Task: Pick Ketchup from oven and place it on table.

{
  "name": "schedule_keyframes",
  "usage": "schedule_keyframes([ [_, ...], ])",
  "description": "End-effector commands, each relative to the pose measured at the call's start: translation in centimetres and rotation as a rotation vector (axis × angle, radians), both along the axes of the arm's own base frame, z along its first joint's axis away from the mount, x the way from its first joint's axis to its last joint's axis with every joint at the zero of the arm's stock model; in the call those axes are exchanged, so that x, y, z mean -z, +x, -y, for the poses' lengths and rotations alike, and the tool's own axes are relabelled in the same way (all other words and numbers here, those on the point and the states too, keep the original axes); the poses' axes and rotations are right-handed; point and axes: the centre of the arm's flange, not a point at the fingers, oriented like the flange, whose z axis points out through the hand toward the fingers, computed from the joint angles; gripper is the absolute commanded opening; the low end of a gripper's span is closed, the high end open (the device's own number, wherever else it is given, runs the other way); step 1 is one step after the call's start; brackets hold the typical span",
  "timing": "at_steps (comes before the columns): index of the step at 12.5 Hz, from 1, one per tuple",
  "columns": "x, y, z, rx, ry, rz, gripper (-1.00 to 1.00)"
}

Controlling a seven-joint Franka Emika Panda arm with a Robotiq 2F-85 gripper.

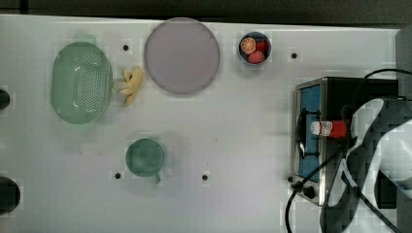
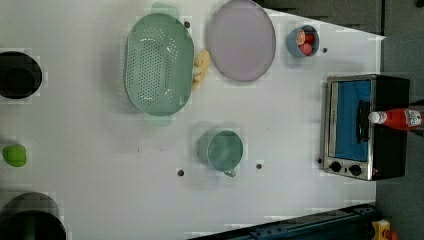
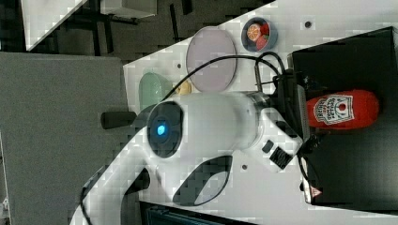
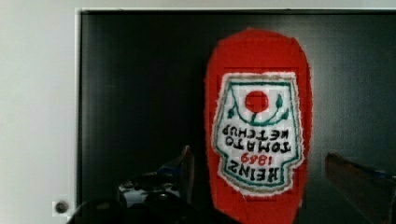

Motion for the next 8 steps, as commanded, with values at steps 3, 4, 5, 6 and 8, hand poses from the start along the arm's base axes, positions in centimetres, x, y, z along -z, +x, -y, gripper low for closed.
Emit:
schedule_keyframes([
  [3,1.6,-0.5,1.7,0.082,0.035,0.046,1.0],
  [4,2.1,-0.5,2.0,0.087,0.027,0.048,1.0],
  [5,2.4,-0.4,2.0,0.086,0.017,0.052,1.0],
  [6,2.6,-0.4,2.1,0.086,0.016,0.05,1.0],
  [8,2.9,-0.6,2.2,0.09,0.021,0.042,0.69],
])
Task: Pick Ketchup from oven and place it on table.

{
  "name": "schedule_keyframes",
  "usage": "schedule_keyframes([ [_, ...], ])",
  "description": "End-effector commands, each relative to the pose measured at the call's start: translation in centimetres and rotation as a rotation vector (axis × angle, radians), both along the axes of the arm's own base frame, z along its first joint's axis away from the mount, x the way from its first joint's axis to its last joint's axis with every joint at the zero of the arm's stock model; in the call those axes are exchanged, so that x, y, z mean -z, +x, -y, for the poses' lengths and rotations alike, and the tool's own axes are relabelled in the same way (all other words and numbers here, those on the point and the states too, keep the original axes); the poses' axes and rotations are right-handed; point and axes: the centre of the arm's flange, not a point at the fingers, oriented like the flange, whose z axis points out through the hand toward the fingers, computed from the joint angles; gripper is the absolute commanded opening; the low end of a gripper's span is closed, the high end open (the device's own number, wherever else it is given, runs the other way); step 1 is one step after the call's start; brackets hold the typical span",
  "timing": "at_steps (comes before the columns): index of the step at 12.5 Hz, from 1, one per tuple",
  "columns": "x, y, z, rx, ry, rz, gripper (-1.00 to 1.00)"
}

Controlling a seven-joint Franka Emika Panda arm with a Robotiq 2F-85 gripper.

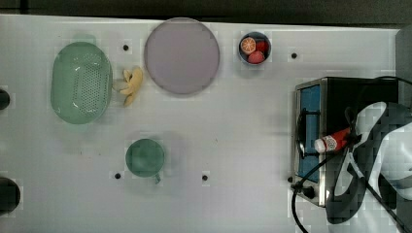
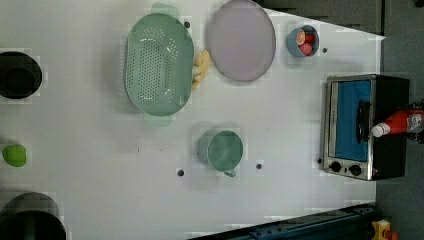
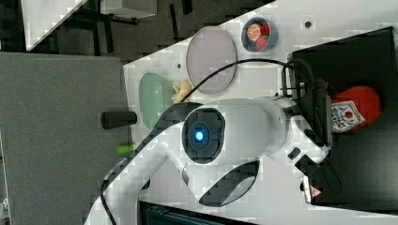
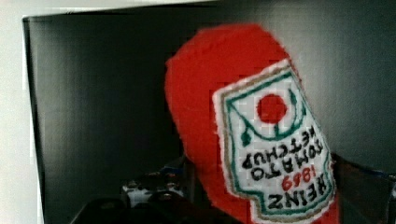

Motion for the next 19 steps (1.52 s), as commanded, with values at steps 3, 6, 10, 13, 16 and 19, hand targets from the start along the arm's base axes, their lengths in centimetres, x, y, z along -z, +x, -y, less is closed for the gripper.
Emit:
schedule_keyframes([
  [3,-0.9,0.8,0.3,0.005,-0.021,0.031,0.27],
  [6,-2.1,0.8,0.4,0.005,-0.028,0.048,0.27],
  [10,-9.2,2.3,-1.4,-0.051,-0.008,0.071,0.27],
  [13,-15.2,3.5,-4.1,-0.14,-0.037,0.01,0.27],
  [16,-20.4,5.6,-8.5,-0.232,-0.065,0.038,0.27],
  [19,-22.0,7.0,-16.0,-0.364,0.025,0.0,0.27],
])
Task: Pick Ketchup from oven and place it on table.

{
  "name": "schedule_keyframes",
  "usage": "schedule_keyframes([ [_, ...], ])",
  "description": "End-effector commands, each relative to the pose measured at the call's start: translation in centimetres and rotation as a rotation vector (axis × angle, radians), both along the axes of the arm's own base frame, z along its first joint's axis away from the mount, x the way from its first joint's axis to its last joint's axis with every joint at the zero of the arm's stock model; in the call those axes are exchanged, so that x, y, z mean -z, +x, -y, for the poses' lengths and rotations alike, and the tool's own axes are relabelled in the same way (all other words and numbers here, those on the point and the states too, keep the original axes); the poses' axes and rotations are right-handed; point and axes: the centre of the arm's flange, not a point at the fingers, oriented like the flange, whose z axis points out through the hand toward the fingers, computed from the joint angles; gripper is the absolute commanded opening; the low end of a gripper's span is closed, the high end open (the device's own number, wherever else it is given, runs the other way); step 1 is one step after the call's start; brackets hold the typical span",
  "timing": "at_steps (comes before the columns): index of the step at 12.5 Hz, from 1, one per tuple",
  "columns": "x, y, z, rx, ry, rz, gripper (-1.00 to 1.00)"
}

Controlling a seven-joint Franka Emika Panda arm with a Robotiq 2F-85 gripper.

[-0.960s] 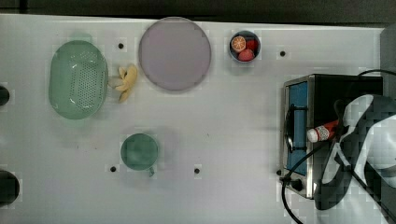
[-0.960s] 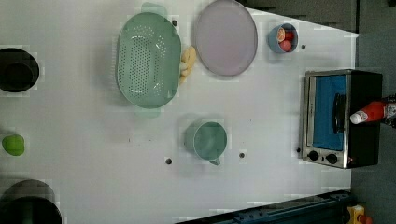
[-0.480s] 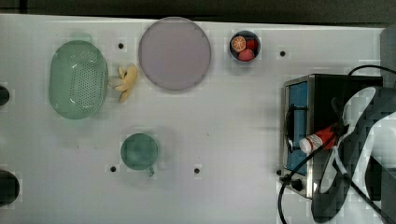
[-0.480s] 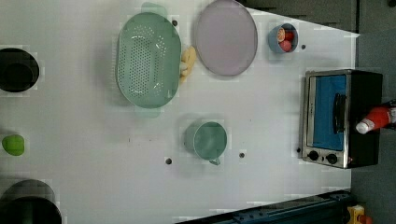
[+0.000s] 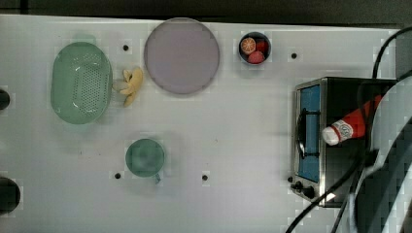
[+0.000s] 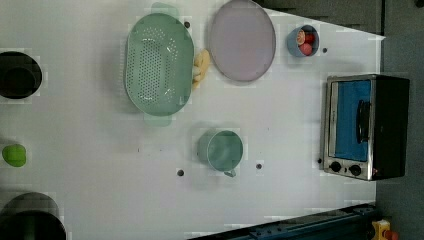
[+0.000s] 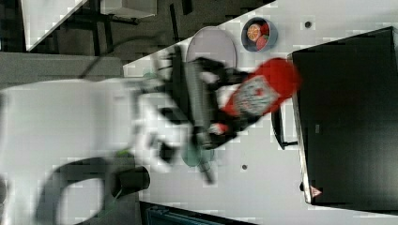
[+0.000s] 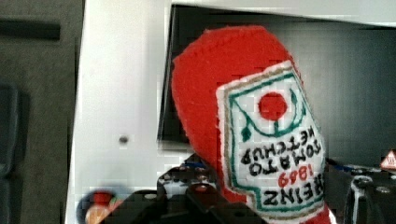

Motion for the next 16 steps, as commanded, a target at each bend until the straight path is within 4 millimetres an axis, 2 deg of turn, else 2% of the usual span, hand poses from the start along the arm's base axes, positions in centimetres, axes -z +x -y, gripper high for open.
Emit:
schedule_keyframes([
  [1,-0.6,3.2,-10.1,-0.179,0.077,-0.073,0.27],
  [5,0.1,5.3,-21.2,-0.376,0.136,-0.147,0.27],
  [7,1.7,6.0,-25.9,-0.459,0.15,-0.174,0.27],
  [9,4.3,6.3,-29.3,-0.514,0.161,-0.201,0.27],
  [11,7.8,6.3,-30.9,-0.532,0.162,-0.209,0.27],
  [14,14.9,5.0,-30.9,-0.526,0.167,-0.233,0.27],
  [16,18.4,4.3,-30.7,-0.52,0.153,-0.201,0.27],
])
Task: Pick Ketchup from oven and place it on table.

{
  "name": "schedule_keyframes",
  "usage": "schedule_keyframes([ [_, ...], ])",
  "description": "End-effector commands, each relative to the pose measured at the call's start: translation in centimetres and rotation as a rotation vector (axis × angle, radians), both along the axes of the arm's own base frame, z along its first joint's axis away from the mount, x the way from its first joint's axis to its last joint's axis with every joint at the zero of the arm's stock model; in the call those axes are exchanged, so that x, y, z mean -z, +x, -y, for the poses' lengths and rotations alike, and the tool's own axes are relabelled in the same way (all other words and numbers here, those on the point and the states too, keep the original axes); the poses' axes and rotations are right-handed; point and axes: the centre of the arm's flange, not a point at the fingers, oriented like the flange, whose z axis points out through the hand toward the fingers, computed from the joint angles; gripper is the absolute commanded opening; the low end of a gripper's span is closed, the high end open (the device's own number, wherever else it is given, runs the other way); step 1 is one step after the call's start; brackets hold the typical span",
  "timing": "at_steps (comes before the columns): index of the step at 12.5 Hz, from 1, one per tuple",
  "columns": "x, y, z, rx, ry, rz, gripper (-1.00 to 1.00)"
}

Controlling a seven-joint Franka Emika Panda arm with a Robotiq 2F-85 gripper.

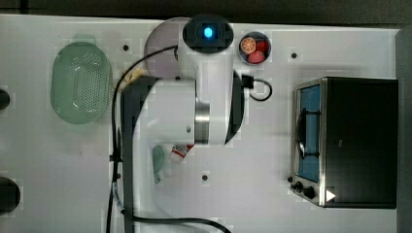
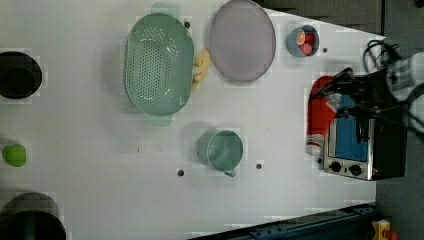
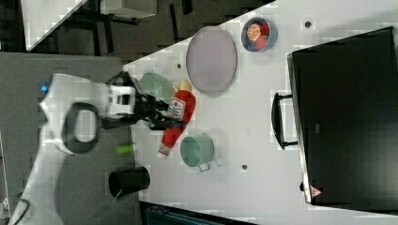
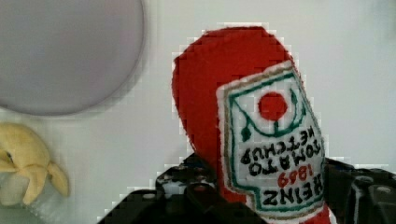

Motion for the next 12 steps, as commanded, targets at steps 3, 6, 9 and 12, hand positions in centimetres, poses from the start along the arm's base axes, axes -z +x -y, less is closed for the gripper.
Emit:
schedule_keyframes([
  [3,5.2,-2.1,4.9,0.107,-0.008,0.103,0.27],
  [6,10.2,-4.4,5.1,0.114,-0.019,0.105,0.27],
  [9,13.7,-5.3,5.3,0.115,-0.035,0.135,0.27],
  [12,16.1,-5.3,5.3,0.116,-0.047,0.136,0.75],
])
